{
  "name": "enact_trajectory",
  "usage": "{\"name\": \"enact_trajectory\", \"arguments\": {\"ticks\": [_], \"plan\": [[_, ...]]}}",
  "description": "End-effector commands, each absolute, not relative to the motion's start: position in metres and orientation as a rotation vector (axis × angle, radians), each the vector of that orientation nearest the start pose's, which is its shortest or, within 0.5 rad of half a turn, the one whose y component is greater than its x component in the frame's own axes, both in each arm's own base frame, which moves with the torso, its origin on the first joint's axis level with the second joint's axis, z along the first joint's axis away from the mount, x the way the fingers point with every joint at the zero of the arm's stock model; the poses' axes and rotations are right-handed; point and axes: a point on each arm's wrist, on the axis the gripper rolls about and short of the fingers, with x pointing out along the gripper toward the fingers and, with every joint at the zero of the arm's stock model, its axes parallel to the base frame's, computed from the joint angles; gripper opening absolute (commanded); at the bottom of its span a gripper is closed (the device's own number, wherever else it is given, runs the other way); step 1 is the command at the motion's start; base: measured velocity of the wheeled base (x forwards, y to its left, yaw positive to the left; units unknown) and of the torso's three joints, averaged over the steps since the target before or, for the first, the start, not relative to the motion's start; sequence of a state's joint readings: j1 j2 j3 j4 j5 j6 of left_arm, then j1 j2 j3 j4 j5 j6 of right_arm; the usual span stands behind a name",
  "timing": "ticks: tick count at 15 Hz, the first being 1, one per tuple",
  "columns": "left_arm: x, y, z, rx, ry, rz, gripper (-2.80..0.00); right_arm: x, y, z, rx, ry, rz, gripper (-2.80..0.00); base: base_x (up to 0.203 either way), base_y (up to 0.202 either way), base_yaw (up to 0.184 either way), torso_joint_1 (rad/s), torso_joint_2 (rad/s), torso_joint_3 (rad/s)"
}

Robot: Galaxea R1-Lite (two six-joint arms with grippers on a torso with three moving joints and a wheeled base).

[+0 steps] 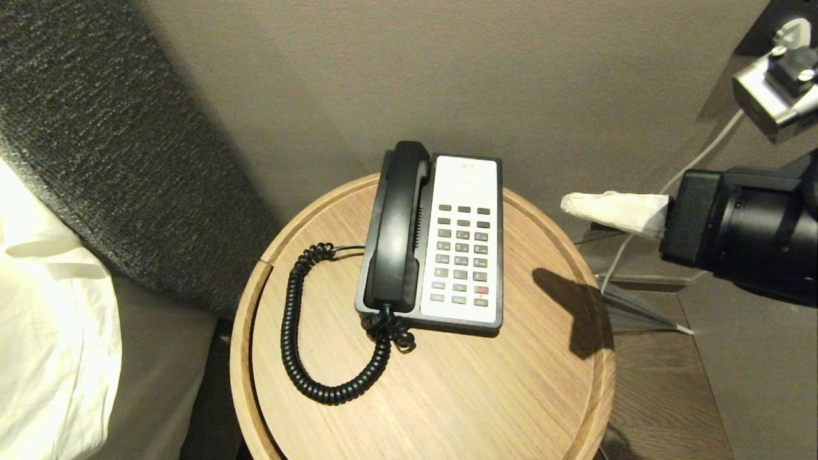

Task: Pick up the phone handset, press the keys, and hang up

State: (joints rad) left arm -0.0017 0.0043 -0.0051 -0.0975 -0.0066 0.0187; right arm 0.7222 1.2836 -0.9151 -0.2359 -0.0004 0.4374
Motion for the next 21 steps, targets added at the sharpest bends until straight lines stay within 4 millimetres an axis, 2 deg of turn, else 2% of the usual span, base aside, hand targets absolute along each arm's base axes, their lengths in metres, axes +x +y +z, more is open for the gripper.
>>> {"name": "enact_trajectory", "arguments": {"ticks": [1, 3, 5, 7, 8, 9, 11, 13, 14, 17, 19, 21], "plan": [[-0.020, 0.000, 0.075, 0.016, -0.061, -0.009, -2.80, 0.146, 0.124, 0.287, 0.386, 0.244, 0.673, -2.80, 0.000, 0.000, 0.000, 0.000, 0.00, 0.000], [-0.020, 0.000, 0.075, 0.016, -0.061, -0.009, -2.80, 0.142, 0.119, 0.290, 0.394, 0.223, 0.666, -2.80, 0.000, 0.000, 0.000, 0.000, 0.00, 0.000], [-0.020, 0.000, 0.075, 0.014, -0.061, -0.009, -2.80, 0.129, 0.106, 0.293, 0.402, 0.180, 0.628, -2.80, 0.000, 0.000, 0.000, 0.000, 0.00, 0.000], [-0.020, 0.000, 0.075, 0.016, -0.061, -0.009, -2.80, 0.107, 0.083, 0.289, 0.386, 0.140, 0.579, -2.80, 0.000, 0.000, 0.000, 0.000, 0.00, 0.000], [-0.020, 0.000, 0.075, 0.014, -0.061, -0.009, -2.80, 0.098, 0.068, 0.279, 0.366, 0.130, 0.521, -2.80, 0.000, 0.000, 0.000, 0.000, 0.00, 0.000], [-0.020, 0.000, 0.075, 0.014, -0.061, -0.009, -2.80, 0.091, 0.052, 0.266, 0.341, 0.122, 0.443, -2.80, 0.000, 0.000, 0.000, 0.000, 0.00, 0.000], [-0.020, 0.000, 0.075, 0.014, -0.061, -0.010, -2.80, 0.054, 0.020, 0.234, 0.307, 0.063, 0.352, -2.80, 0.000, 0.000, 0.000, 0.000, 0.00, 0.000], [-0.020, 0.000, 0.075, 0.017, -0.061, -0.009, -2.80, 0.012, 0.004, 0.194, 0.266, -0.030, 0.272, -2.80, 0.000, 0.000, 0.000, 0.000, 0.00, 0.000], [-0.020, 0.000, 0.075, 0.014, -0.061, -0.009, -2.80, -0.002, 0.003, 0.170, 0.227, -0.051, 0.227, -2.80, 0.000, 0.000, 0.000, 0.000, 0.00, 0.000], [-0.020, 0.000, 0.075, 0.014, -0.061, -0.009, -2.80, -0.022, 0.004, 0.111, 0.034, -0.076, 0.189, -2.80, 0.000, 0.000, 0.000, 0.000, 0.00, 0.000], [-0.020, 0.000, 0.075, 0.014, -0.061, -0.009, -2.80, -0.025, 0.003, 0.092, -0.035, -0.037, 0.122, -2.80, 0.000, 0.000, 0.000, 0.000, 0.00, 0.000], [-0.020, 0.000, 0.075, 0.014, -0.061, -0.009, -2.80, -0.020, 0.001, 0.072, -0.014, 0.011, 0.014, -2.80, 0.000, 0.000, 0.000, 0.000, 0.00, 0.000]]}}
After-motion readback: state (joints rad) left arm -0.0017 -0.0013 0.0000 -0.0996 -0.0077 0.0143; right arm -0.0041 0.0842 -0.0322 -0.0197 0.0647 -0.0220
